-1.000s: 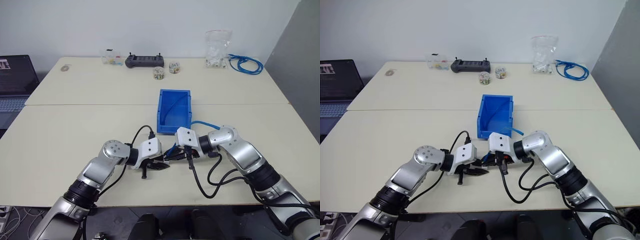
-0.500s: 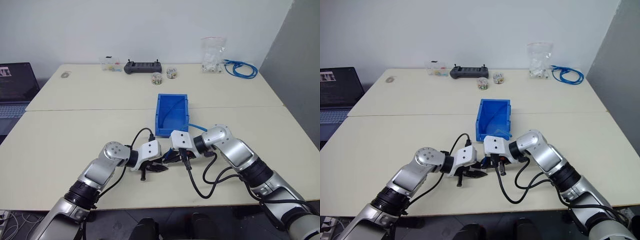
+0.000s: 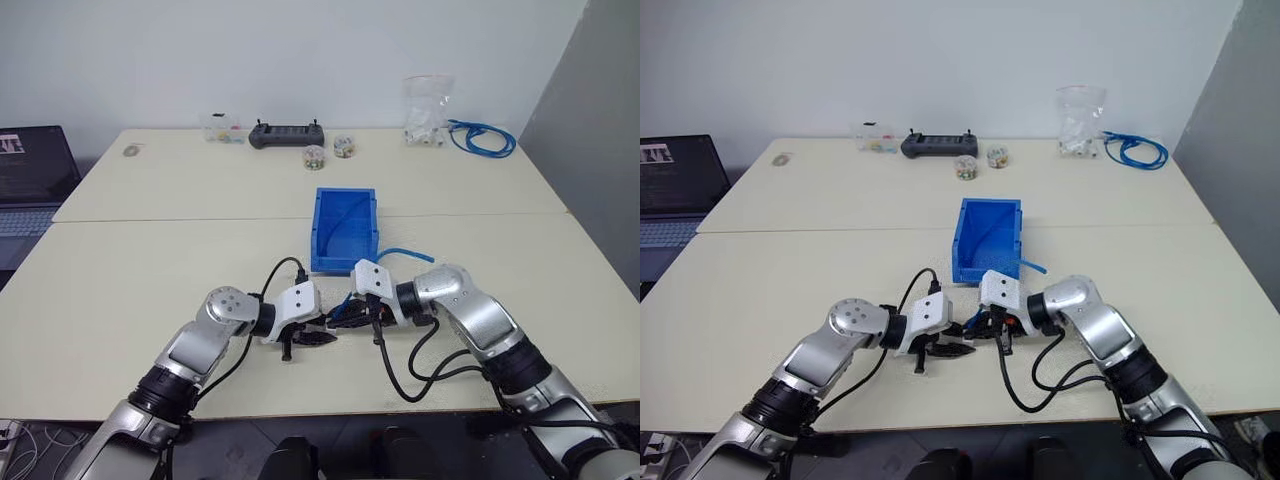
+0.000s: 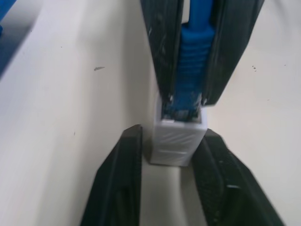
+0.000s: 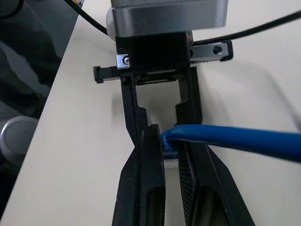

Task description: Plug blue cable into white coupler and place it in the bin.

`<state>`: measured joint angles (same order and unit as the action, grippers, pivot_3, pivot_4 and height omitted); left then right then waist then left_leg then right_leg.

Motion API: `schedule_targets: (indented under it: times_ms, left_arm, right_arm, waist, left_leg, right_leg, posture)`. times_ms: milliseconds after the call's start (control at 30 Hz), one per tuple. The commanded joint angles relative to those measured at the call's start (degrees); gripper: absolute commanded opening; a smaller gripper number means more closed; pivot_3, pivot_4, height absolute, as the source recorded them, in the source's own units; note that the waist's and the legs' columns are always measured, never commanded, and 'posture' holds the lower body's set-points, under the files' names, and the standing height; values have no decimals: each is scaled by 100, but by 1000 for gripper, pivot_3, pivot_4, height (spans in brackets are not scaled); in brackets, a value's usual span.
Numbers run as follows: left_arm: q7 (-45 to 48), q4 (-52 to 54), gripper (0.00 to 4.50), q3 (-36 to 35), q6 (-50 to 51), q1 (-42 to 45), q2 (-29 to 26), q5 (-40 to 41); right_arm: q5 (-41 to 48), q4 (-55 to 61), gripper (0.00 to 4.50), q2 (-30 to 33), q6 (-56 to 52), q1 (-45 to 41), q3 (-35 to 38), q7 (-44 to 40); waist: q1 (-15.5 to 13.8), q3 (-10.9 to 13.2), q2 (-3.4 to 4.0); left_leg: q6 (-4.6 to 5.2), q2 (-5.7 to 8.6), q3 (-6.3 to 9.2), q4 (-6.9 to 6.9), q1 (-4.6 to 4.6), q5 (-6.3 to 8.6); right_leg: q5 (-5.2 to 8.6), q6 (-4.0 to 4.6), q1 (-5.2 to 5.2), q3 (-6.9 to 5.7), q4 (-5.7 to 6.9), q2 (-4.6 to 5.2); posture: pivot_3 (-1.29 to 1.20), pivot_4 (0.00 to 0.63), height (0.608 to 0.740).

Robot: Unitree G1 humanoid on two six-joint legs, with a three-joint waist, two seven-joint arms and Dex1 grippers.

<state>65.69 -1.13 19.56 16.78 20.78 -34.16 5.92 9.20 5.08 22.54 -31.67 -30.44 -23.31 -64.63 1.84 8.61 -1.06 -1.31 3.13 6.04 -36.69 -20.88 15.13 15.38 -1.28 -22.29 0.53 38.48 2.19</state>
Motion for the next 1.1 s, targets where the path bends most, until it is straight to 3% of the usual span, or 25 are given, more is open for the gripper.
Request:
schedule_targets:
  times_ms: [33,133,233,333,467,500,567,633,767,900,1033,1100]
  left_arm:
    - [-8,207,2527,-248,20,-197,-206,107]
    - [-214,504,3076,-636,-27,-291,-291,256]
    - [-386,986,3672,-1338,394,-312,-560,644]
    - [-443,1413,3702,-1647,806,-320,-729,916]
    - [-695,1814,3702,-1778,1395,-47,-710,1171]
    - [-734,1856,3702,-1749,1476,16,-691,1198]
    - [-753,1918,3702,-1680,1568,97,-681,1246]
    - [-759,1936,3702,-1588,1587,170,-671,1245]
    - [-724,1846,3702,-1489,1514,299,-635,1289]
    - [-720,1774,3702,-1517,1534,360,-622,1371]
    - [-719,1652,3702,-1599,1576,402,-603,1460]
    - [-768,1494,3702,-1635,1552,448,-604,1452]
  right_arm:
    - [473,848,109,-37,-434,-12,516,325]
    - [840,1346,109,-49,-855,-26,920,594]
    - [1478,1522,109,-109,-1500,-278,1878,1059]
    - [1778,1248,109,-104,-1809,-624,2421,1372]
    - [1504,-596,109,-273,-1586,-1842,2583,1915]
    - [1423,-1117,817,-333,-1475,-2132,2542,1973]
    - [1240,-2045,1047,-422,-1254,-2609,2425,2016]
    - [951,-3107,1591,-442,-1009,-3093,2143,1814]
    - [282,-4470,2683,-37,-621,-3735,1314,775]
    - [23,-4631,3564,418,-392,-3849,995,24]
    - [-122,-3993,4425,1093,-301,-3535,719,-834]
    - [-146,-3440,4468,1529,-163,-3218,668,-1194]
  waist:
    - [2,25,2]
    - [0,48,4]
    - [-17,74,-1]
    - [-20,87,7]
    - [-5,101,25]
    - [-2,101,24]
    - [12,101,25]
    - [3,101,24]
    - [0,101,24]
    - [-16,102,25]
    - [-11,102,24]
    - [-22,102,24]
  left_leg:
    - [0,0,0,0,0,0]
    - [0,-3,2,1,-6,0]
    - [-1,-3,13,0,-15,0]
    - [-1,-3,18,-2,-27,0]
    - [0,1,12,0,-33,0]
    - [0,2,12,1,-33,0]
    - [0,0,10,5,-31,-1]
    - [-1,-2,9,17,-30,-1]
    - [-3,3,-7,24,-60,-2]
    - [-28,6,-3,-26,-180,-17]
    - [-29,22,-22,-27,-212,-17]
    - [-28,23,-22,-26,-212,-16]
  right_leg:
    - [0,0,-1,0,1,0]
    - [0,1,-8,0,1,-2]
    - [1,1,-8,-11,-3,0]
    - [0,2,-15,-18,-10,2]
    - [-10,1,-10,-16,-36,2]
    - [-22,18,-10,-16,-38,2]
    - [-25,23,-10,-17,-39,-1]
    - [-26,26,-13,-16,-39,-3]
    - [-27,28,-50,-4,-40,0]
    - [-29,27,-143,-11,-33,7]
    - [-35,18,-179,21,-37,17]
    - [-35,17,-179,20,-40,18]
  posture:
    - [0,150,740]
    - [0,150,740]
    - [0,150,740]
    - [0,150,740]
    - [0,150,740]
    - [0,150,740]
    - [0,150,740]
    - [0,150,740]
    - [0,150,740]
    - [0,150,740]
    - [0,150,740]
    - [0,150,740]
